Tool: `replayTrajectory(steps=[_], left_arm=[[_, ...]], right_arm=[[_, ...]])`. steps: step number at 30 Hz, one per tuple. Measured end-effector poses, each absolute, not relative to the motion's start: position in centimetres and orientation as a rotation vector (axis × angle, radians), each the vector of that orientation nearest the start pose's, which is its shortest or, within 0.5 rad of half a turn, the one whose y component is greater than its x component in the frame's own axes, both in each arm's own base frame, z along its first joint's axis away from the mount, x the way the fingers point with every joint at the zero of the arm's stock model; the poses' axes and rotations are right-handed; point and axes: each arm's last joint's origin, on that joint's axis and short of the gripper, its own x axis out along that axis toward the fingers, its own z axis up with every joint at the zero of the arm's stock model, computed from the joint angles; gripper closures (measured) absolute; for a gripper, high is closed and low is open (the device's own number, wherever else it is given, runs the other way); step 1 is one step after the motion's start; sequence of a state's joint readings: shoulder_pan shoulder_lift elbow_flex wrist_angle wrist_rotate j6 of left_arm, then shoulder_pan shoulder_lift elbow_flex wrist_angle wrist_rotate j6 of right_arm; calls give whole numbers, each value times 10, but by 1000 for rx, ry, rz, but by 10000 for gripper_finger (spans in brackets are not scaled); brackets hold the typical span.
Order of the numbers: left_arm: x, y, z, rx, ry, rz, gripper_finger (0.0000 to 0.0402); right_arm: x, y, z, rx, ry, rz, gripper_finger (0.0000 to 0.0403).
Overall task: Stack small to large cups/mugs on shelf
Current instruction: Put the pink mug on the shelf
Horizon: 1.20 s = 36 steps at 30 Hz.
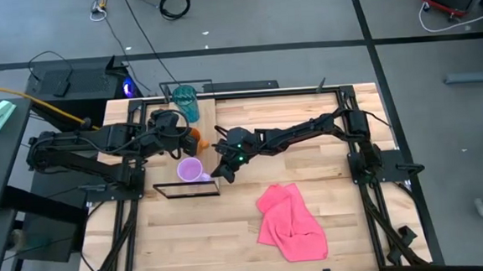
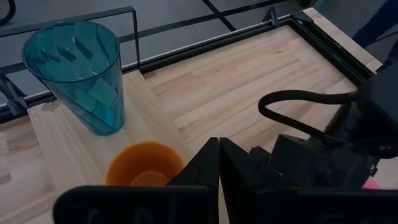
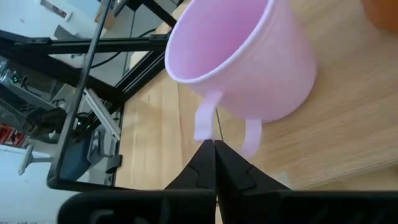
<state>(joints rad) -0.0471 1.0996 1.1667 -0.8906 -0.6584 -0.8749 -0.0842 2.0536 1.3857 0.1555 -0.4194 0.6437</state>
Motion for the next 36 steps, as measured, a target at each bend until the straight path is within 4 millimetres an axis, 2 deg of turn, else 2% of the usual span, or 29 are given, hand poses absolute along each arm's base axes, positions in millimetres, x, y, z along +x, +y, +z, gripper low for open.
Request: replayTrajectory(steps=[17, 26, 32, 36], left_arm=[[203, 8, 348, -516, 471, 862, 379], [203, 8, 349, -515, 471, 861, 390], [203, 8, 348, -509, 474, 860, 377], [203, 8, 348, -509, 474, 859, 376]], right_arm=[[453, -35, 186, 774, 581, 117, 401], [454, -14, 186, 759, 607, 192, 401], [454, -14, 186, 753, 600, 166, 401], [454, -21, 186, 752, 588, 135, 401]])
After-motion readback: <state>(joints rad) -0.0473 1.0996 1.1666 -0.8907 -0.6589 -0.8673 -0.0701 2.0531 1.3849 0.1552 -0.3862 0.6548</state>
